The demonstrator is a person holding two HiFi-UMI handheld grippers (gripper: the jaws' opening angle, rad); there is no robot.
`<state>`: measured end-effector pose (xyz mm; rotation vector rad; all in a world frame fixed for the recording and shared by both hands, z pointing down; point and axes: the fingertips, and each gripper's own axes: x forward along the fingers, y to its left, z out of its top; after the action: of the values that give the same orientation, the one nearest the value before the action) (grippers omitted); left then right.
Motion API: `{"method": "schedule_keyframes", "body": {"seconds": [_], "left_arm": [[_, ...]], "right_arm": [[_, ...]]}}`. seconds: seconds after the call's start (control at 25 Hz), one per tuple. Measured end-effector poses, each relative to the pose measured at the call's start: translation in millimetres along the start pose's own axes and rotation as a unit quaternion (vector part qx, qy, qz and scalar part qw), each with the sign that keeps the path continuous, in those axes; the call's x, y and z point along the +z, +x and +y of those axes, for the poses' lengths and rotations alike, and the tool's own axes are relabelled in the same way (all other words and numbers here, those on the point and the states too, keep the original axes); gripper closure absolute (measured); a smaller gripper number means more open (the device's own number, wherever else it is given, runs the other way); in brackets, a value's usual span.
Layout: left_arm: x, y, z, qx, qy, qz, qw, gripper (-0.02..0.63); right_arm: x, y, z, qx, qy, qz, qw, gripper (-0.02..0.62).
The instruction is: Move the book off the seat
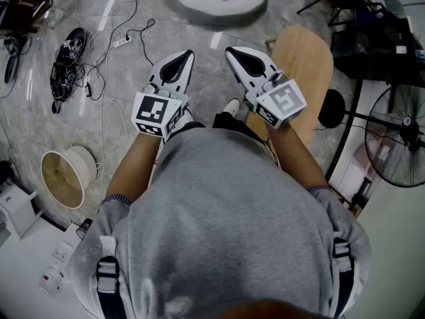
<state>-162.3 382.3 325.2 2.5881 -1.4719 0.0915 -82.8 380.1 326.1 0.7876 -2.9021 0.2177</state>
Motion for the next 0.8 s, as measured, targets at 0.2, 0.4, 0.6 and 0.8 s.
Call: {"method": "schedule_keyframes", "body": {"seconds": [0.2, 0.4, 0.6, 0.8], "left_arm": [[-11.3, -14.8, 7.2, 0.002, -0.017, 0.019, 0.9997, 0.591], [-14.9, -22.8, 6.0, -0.009, -0.013, 0.026, 0.9995, 0.591], [-21.9, -23.8, 4.9, -0.017, -0.023, 0.038, 0.9989, 0.591], [-26.0, -23.0, 4.4, -0.013, -0.022, 0.046, 0.9986, 0.589]], "right_arm": [[3.8, 8.2, 19.7, -0.008, 0.013, 0.004, 1.0, 0.592], [-7.3, 6.5, 26.4, -0.018, 0.023, 0.004, 1.0, 0.591], [-26.5, 2.6, 26.3, -0.01, 0.04, 0.008, 0.999, 0.591], [-31.0, -2.1, 21.9, -0.017, 0.037, 0.014, 0.999, 0.591]]}}
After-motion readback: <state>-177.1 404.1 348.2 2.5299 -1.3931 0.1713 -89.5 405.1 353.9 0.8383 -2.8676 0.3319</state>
